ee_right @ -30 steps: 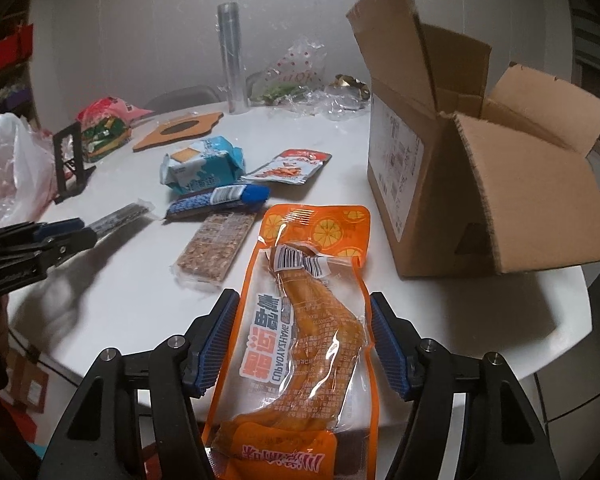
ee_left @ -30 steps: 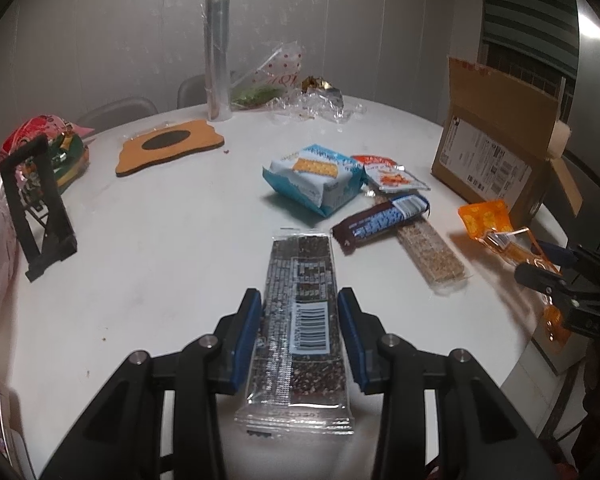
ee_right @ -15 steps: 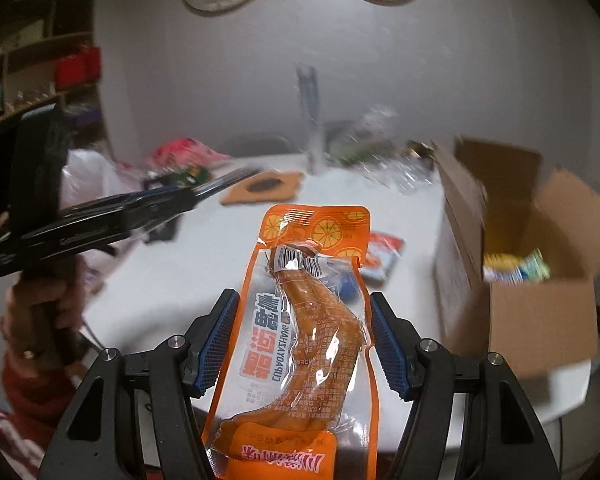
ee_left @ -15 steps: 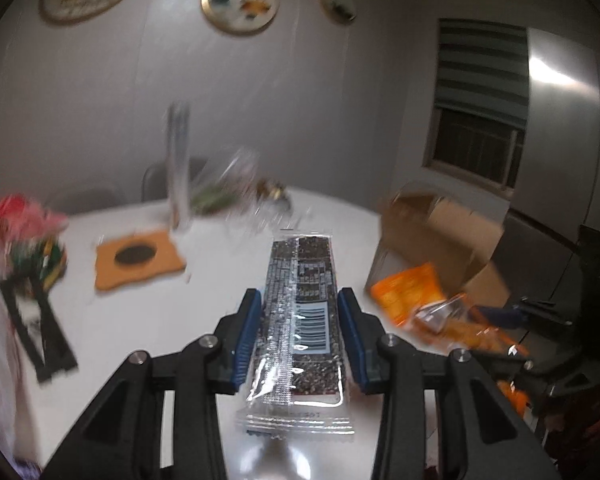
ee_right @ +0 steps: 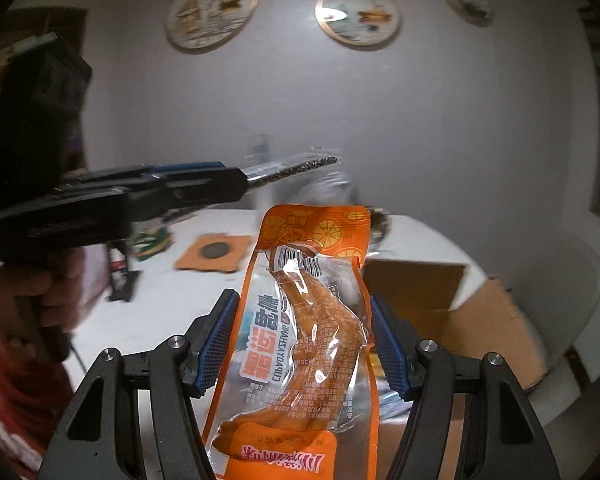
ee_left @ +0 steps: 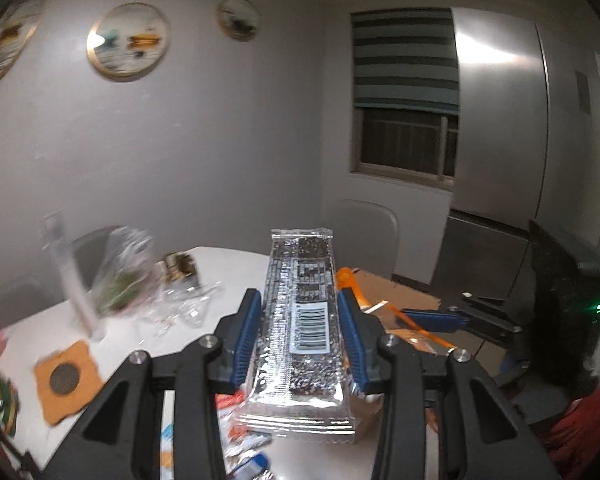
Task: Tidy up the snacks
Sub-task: 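Lift the dark packet and orange pouch and carry both over the cardboard box, then open both tools to drop the dark packet and orange pouch into the box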
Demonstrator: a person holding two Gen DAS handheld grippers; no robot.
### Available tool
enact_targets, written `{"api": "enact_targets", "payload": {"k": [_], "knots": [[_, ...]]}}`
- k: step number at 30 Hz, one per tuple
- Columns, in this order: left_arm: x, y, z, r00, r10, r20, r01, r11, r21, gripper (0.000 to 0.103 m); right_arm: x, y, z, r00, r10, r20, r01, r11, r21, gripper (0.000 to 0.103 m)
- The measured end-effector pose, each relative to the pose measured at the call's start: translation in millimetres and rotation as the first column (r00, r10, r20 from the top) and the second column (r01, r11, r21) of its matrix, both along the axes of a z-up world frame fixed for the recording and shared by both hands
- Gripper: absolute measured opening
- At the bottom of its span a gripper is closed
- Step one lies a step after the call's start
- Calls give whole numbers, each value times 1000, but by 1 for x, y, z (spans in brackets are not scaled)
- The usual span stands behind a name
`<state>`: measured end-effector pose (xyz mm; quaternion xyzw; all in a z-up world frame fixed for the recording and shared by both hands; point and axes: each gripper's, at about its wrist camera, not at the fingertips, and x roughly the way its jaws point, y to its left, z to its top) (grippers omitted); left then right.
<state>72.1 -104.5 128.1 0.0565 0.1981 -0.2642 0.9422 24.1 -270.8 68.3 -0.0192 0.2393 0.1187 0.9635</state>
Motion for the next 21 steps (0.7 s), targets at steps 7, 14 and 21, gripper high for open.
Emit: {"api": "enact_targets", "payload": {"k": [7,14,21], "knots": [[47,-47,-18,999,-16,-51,20,998,62,36,39,-43,-25,1000,-21,-18,22,1000,9,62],[71,-63,-41,994,-26,-104,35,996,86,36,73,-63,-52,999,11,-48,-10,1000,21,62],[77,-73,-51,989,-57,-139,73,991,112,36,81,-69,-62,997,32,-65,-31,999,15,64]]}}
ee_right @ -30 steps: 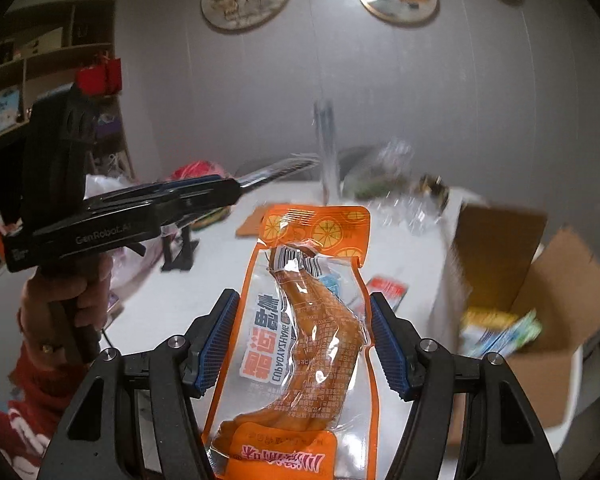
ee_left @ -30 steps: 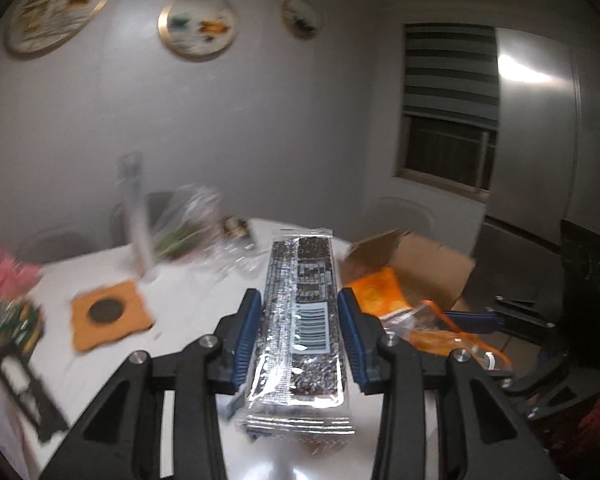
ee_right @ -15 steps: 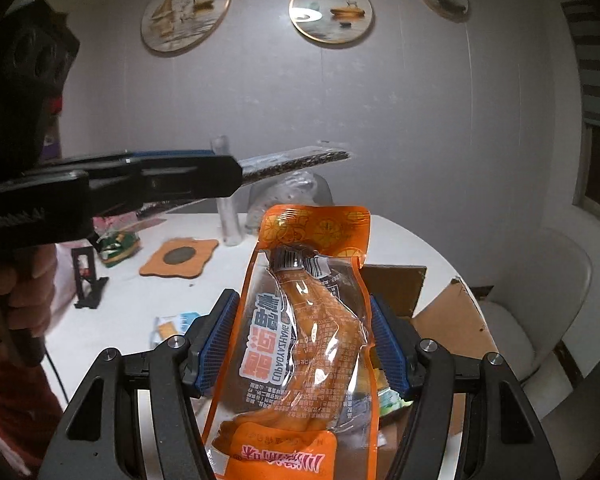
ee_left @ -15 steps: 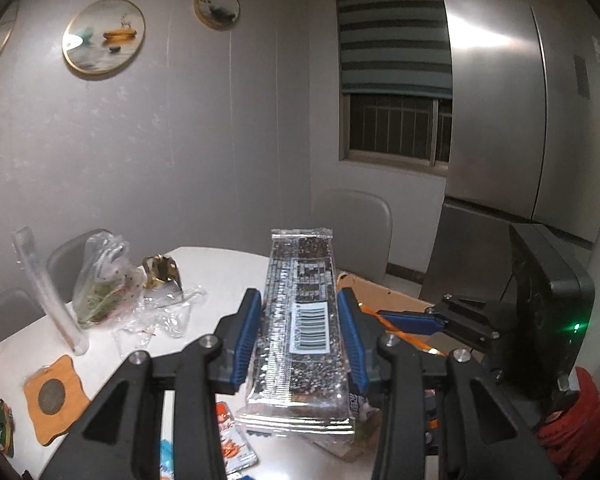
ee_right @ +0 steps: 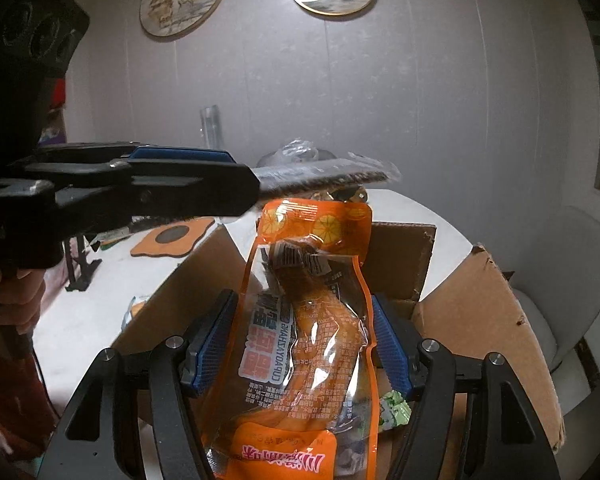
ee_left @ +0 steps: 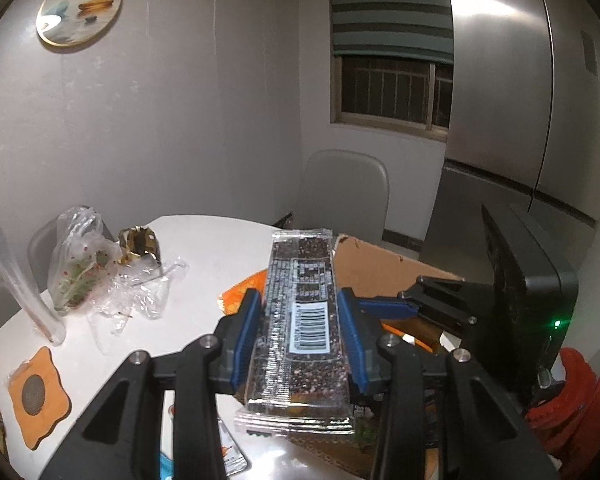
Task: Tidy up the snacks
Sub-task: 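Open both tools to drop the dark packet and orange pouch into the box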
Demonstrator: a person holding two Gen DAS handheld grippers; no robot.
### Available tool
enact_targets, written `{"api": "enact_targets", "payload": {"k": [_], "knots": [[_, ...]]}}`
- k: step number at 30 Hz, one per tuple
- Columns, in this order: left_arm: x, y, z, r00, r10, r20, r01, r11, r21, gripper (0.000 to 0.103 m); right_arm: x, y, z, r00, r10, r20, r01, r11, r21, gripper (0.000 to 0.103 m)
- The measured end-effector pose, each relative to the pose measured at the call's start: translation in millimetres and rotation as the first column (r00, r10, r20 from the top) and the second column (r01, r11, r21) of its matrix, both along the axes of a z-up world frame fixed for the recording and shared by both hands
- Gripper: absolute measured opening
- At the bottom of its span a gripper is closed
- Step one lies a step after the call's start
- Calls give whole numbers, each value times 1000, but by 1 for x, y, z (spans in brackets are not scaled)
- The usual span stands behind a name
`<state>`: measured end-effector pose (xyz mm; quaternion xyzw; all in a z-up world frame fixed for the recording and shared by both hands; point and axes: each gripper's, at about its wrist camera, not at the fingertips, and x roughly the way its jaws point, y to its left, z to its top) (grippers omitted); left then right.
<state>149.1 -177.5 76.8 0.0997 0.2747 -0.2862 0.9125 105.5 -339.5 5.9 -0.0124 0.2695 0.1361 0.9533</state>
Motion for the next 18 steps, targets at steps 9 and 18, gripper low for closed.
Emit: {"api": "enact_targets", "payload": {"k": [9,18], "knots": [[-1,-12,-12,1000,-18,-23,19,999,47,36,15,1,-19,998,-4,-62,2,999,-32,65],[-5,-26,-27,995,-64,-74,70,994,85,36,18,-6,-25,994,-24,-106,21,999,-28,64]]}}
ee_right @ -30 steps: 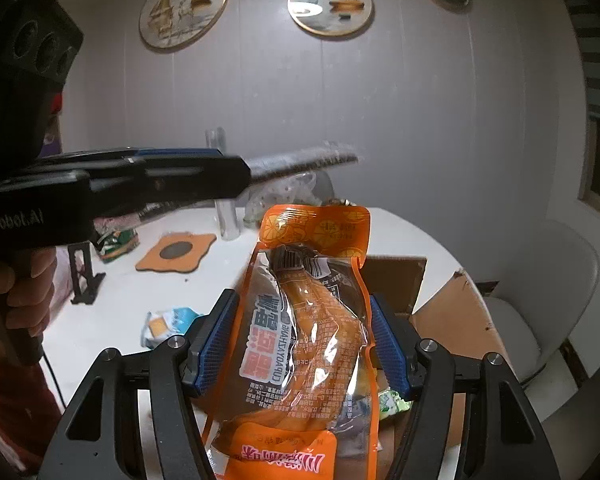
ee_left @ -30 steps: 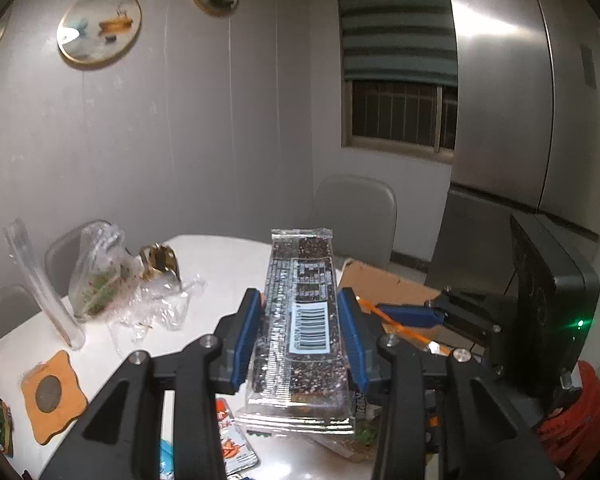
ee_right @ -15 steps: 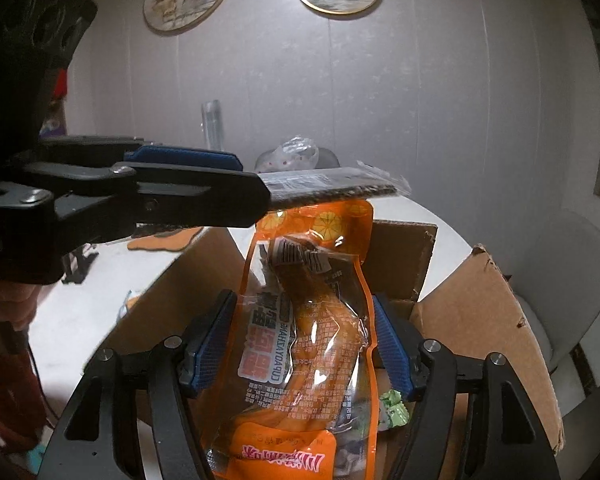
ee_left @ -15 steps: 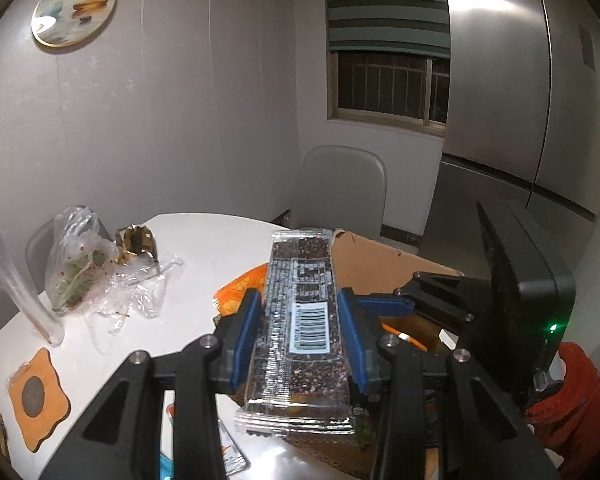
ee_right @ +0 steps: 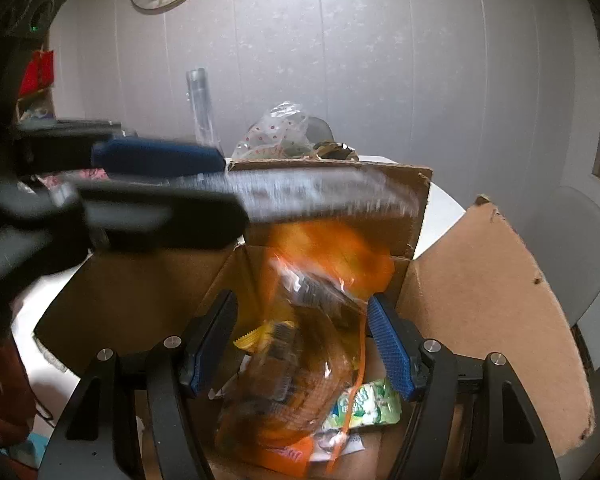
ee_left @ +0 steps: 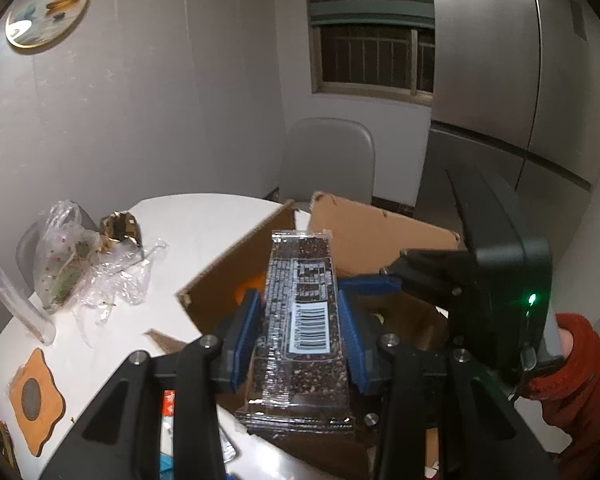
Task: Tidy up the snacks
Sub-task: 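Open both tools to drop the dark packet and orange pouch into the box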
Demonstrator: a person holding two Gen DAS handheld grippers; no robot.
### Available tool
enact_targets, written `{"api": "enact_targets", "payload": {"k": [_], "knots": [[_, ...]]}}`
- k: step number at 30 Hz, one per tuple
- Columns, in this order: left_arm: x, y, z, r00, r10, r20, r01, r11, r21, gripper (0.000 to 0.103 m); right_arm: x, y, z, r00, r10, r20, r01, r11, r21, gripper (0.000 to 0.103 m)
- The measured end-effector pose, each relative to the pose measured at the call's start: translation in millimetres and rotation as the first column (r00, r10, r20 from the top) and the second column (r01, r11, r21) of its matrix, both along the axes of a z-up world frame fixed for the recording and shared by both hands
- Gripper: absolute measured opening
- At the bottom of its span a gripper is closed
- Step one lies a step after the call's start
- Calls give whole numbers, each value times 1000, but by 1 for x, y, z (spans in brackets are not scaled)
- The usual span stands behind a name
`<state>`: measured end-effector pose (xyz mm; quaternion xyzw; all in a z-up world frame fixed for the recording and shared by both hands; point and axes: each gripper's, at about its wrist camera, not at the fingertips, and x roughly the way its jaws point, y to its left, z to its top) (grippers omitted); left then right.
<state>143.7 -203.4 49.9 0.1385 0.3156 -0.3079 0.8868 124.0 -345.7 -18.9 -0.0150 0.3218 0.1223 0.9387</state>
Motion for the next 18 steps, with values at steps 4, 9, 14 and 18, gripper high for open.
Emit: {"api": "enact_targets", "payload": {"k": [4,9,14,18], "knots": [[1,-7,-7,1000,-13,-25,13,1000,7,36,0,3,-3,1000,3,-18,-3,1000,-29,64],[4,-18,-15,995,-47,-88,50,998,25,36,-5,7,-5,999,23,-35,-24,999,-39,65],[10,-30,-25,984,-74,-159,90,991,97,37,-11,8,-4,998,42,-50,-45,998,-53,65],[16,-35,-30,978,-78,-195,103,987,124,37,-11,11,-7,996,60,-70,-64,996,-63,65]]}}
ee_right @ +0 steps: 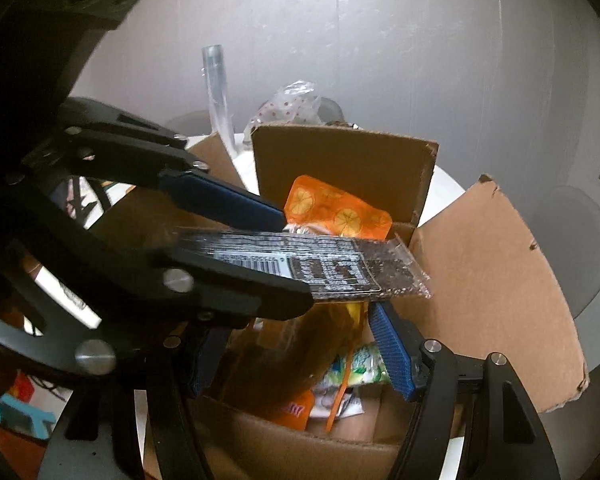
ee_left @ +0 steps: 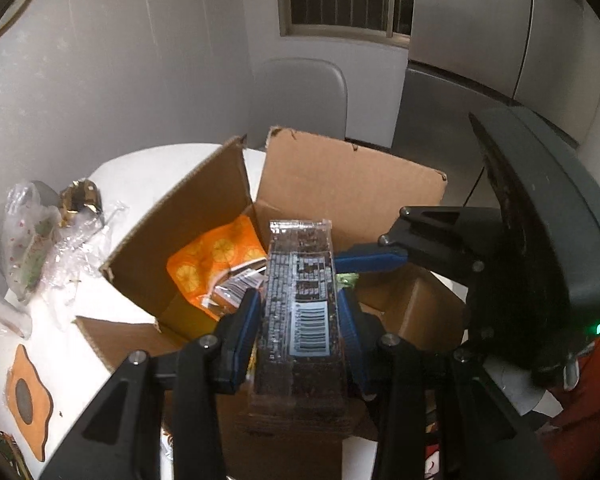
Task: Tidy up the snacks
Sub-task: 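Open both tools to drop the dark packet and orange pouch into the box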
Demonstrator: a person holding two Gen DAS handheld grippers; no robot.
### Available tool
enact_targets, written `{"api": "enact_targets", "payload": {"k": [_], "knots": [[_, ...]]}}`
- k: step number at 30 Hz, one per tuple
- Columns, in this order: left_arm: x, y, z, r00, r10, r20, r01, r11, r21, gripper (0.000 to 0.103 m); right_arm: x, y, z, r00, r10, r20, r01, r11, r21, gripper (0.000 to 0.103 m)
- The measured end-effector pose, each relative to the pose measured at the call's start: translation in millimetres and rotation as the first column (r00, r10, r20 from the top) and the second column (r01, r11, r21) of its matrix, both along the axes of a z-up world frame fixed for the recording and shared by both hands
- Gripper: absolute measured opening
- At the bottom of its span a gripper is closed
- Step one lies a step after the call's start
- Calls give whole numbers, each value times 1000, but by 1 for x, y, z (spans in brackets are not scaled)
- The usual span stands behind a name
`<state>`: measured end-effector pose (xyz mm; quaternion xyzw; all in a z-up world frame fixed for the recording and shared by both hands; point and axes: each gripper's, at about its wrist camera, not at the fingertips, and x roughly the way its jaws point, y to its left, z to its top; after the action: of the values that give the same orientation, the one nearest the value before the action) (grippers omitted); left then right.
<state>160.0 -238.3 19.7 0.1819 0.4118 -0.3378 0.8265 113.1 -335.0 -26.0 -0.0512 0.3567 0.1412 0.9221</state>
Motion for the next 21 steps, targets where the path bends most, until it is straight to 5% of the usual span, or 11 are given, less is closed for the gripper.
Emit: {"api": "enact_targets", "payload": {"k": [12,16,21], "knots": [[13,-8,-16,1000,12,-14,-11,997,74,39,0,7,-1,1000,9,-28,-10,999,-45,65],[11,-7,-13,1000,10,-5,-10,997,77,53,-3,10,-1,999,11,-36,-13,998,-55,65],[2,-4,-6,999,26,20,-28,996,83,55,-10,9,3,999,-10,-43,7,998,-57,65]]}}
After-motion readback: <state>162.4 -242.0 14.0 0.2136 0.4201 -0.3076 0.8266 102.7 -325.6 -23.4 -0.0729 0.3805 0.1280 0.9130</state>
